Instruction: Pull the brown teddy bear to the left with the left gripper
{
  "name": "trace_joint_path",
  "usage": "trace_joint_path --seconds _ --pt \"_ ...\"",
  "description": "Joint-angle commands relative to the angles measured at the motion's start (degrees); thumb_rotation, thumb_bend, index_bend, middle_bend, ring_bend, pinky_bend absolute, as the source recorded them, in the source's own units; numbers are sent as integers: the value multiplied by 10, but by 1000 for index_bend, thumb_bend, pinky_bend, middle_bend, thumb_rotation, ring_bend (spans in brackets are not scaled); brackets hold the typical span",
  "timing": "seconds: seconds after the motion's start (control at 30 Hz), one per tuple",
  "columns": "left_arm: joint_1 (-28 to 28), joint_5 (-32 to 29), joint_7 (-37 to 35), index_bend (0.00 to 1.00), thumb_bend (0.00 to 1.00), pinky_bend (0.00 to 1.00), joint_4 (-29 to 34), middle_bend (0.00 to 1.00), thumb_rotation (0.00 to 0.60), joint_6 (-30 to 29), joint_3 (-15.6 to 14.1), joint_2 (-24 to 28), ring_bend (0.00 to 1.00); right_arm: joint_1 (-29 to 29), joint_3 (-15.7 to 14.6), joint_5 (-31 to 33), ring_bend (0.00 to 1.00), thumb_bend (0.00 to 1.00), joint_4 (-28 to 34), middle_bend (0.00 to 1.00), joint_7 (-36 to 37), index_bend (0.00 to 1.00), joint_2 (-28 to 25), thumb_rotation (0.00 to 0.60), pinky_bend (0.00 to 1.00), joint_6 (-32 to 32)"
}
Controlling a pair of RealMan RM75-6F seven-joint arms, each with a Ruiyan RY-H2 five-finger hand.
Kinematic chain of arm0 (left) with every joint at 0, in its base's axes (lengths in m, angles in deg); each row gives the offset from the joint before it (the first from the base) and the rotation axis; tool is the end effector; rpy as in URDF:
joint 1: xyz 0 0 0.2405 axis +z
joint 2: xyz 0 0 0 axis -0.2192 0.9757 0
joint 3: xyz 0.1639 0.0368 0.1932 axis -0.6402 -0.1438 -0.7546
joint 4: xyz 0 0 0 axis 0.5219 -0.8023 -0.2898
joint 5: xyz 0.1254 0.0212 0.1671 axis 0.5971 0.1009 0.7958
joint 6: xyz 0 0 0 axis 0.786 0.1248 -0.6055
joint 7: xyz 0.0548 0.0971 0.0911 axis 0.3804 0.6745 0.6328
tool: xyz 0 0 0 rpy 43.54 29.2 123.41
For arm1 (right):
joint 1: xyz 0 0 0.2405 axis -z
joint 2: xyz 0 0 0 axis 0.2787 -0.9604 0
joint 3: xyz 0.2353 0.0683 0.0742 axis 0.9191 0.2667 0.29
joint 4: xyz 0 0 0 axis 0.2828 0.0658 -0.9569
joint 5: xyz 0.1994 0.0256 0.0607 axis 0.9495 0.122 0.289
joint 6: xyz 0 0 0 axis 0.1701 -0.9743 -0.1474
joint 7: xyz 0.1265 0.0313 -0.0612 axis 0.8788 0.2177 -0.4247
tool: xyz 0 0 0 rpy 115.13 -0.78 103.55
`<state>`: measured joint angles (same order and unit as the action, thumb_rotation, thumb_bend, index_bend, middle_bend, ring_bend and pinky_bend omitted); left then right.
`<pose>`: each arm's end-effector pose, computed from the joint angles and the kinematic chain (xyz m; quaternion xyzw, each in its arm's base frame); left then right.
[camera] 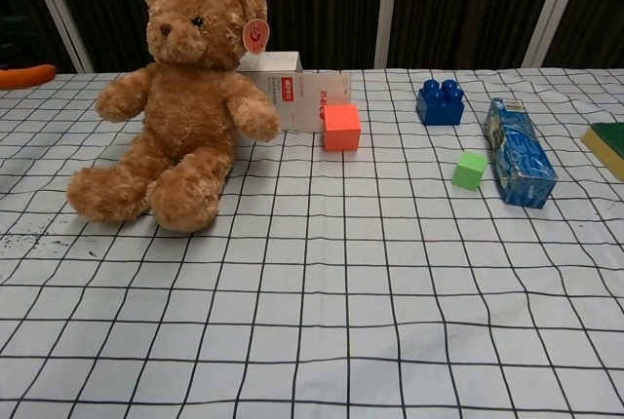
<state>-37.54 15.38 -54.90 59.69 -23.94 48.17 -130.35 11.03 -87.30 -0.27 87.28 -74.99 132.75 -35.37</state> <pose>-0.2849 0.3553 0.0698 -0.3235 -0.6280 -0.6366 0.3092 -0.3195 -0.1766 0.1625 0.5834 -0.4669 0.3659 0.5548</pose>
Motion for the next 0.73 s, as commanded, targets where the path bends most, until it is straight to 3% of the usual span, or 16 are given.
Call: trace_joint_path --seconds 0.03,0.13,0.3,0.5,0.73 --pt "131 43 198 169 422 0 101 45 600 -190 -59 75 0 -1 0 1 0 113 1 0 -4 16 0 600 0 1" --pt "177 1 348 251 424 0 155 76 600 -239 -66 102 0 0 2 3 0 114 1 0 -12 16 3 600 0 -2" --pt "214 -56 556 278 428 0 214 117 600 -281 -78 131 0 2 8 7 0 114 -5 0 -27 16 10 600 0 -13" --pt "220 -85 623 268 429 0 265 116 600 -267 -85 162 0 3 18 7 0 114 -17 0 -50 16 26 600 0 -34" --pt "216 -57 600 263 429 0 266 112 600 -263 -94 167 0 4 27 -12 0 113 -43 0 -51 16 45 600 0 -63"
